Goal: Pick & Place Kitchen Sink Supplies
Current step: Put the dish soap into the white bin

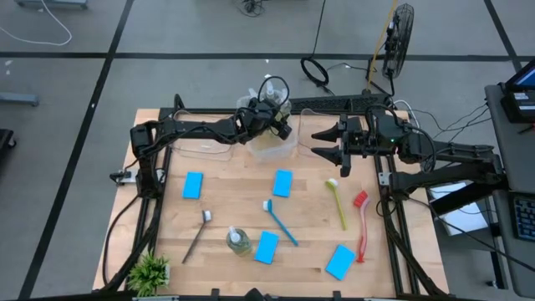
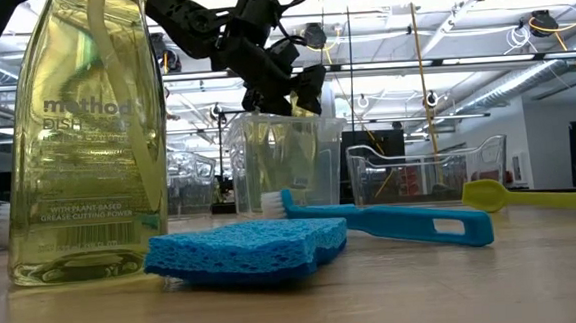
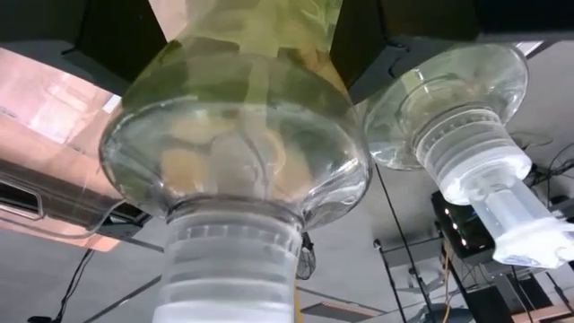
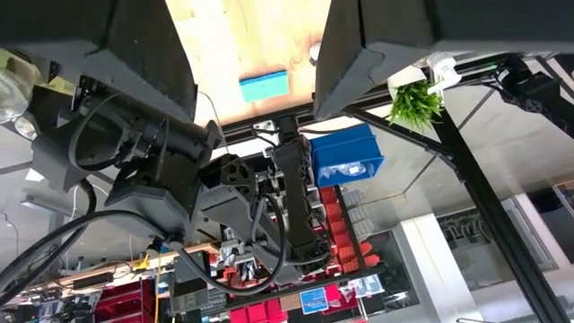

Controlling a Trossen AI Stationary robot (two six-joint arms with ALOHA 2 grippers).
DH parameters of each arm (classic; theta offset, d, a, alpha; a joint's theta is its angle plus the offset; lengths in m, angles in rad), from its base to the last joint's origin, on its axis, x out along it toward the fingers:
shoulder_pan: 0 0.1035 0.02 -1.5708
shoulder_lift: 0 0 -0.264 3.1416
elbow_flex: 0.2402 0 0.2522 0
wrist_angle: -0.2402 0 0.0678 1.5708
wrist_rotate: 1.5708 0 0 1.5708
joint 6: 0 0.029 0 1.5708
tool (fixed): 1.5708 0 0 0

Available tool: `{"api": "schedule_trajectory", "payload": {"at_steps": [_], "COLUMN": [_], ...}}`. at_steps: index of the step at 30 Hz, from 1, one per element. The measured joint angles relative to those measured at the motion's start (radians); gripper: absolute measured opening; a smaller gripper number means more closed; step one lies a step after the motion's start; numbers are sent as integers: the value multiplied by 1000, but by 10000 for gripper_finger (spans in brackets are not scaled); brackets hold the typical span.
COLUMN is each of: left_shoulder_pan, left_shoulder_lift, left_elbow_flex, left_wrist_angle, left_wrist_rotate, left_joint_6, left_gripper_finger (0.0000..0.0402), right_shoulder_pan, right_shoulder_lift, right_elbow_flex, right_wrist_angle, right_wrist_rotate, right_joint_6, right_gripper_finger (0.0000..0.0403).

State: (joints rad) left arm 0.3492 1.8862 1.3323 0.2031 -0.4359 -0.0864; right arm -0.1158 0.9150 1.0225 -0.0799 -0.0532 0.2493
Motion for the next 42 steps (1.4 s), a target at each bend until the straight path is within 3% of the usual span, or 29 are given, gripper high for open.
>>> {"api": "schedule_trajectory", "payload": {"at_steps": [42], "left_shoulder_pan": [0], "left_shoulder_lift": [0], "left_elbow_flex": [1], "left_wrist_angle": [-29], "left_wrist_rotate": [12], "left_joint_6": [9], "left_gripper_finger": [269], "right_shoulder_pan": [0], "right_shoulder_lift": [0], "right_elbow_flex": [0], "right_wrist_angle": [0], "right_wrist_rotate": [0], "right_joint_6": [0], "right_gripper_finger": [212]}}
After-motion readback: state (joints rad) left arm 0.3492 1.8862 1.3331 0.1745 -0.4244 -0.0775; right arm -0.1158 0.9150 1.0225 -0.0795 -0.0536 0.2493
